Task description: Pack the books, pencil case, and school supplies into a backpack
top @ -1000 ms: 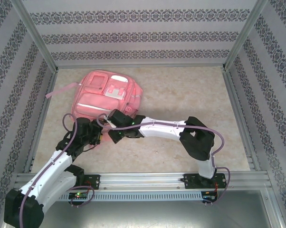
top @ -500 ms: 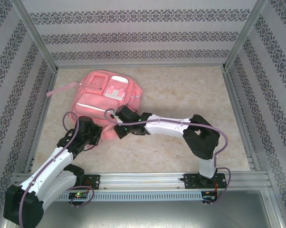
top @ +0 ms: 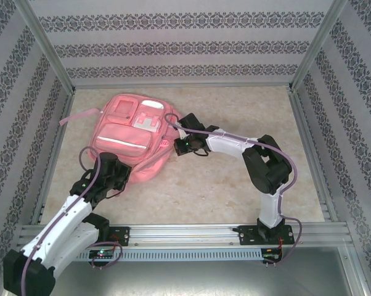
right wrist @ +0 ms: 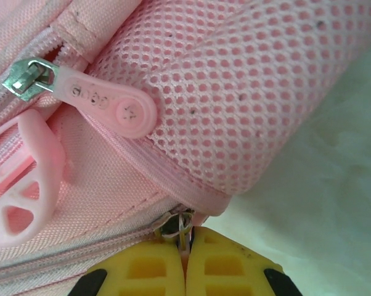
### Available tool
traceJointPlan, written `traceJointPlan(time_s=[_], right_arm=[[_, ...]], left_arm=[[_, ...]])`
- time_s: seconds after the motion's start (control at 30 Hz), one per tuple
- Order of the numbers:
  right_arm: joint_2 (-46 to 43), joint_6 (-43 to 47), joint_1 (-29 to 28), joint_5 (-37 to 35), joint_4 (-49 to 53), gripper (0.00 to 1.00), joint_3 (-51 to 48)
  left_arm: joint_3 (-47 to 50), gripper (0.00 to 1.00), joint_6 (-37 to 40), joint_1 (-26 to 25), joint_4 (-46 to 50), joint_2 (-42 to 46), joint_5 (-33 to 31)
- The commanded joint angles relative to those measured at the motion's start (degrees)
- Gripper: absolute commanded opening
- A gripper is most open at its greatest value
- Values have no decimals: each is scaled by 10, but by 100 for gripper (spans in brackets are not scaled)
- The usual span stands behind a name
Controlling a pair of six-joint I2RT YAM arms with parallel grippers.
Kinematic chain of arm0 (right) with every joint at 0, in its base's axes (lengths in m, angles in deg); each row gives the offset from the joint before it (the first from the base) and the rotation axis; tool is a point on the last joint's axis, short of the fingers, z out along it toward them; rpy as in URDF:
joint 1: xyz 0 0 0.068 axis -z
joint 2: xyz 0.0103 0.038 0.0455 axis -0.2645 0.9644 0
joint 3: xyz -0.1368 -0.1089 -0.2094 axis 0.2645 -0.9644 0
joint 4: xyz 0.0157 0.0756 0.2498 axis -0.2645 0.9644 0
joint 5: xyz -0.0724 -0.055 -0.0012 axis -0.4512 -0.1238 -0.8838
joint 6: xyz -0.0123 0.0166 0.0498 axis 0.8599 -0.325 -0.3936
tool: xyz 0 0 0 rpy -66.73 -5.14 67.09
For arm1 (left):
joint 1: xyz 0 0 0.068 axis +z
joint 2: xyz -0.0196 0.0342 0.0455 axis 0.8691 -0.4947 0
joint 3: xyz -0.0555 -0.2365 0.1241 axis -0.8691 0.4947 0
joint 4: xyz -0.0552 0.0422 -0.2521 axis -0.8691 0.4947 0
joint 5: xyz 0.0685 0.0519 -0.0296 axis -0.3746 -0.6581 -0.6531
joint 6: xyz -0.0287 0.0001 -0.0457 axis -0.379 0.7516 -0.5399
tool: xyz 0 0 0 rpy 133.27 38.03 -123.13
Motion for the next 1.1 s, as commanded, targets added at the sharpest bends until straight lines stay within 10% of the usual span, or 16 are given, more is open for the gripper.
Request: traceJointPlan(time_s=[0.0, 0.5, 0.6, 0.73, 0.87, 0.93, 1.07], right_arm=[[-33, -4, 78, -150, 10, 0, -9], [-74, -19, 236, -141, 29, 2, -12], [-86, -21, 237, -135, 24, 36, -20], [-131, -32, 236, -141, 20, 64, -44], [-222, -22, 236, -173, 11, 73, -92], [-276, -12, 233, -209, 4, 97, -124], [-386, 21, 228, -293, -20, 98, -203]], left_arm=[[-44, 0, 47, -25, -67, -68, 15], [-370, 11, 94, -237, -20, -411, -17], [-398, 61, 115, -240, -1, -425, -16], [-447, 97, 184, -235, 90, -408, -79], [-492, 100, 295, -198, 205, -364, -185], [-492, 100, 346, -163, 236, -335, -247], [-420, 100, 477, -76, 191, -272, -364]])
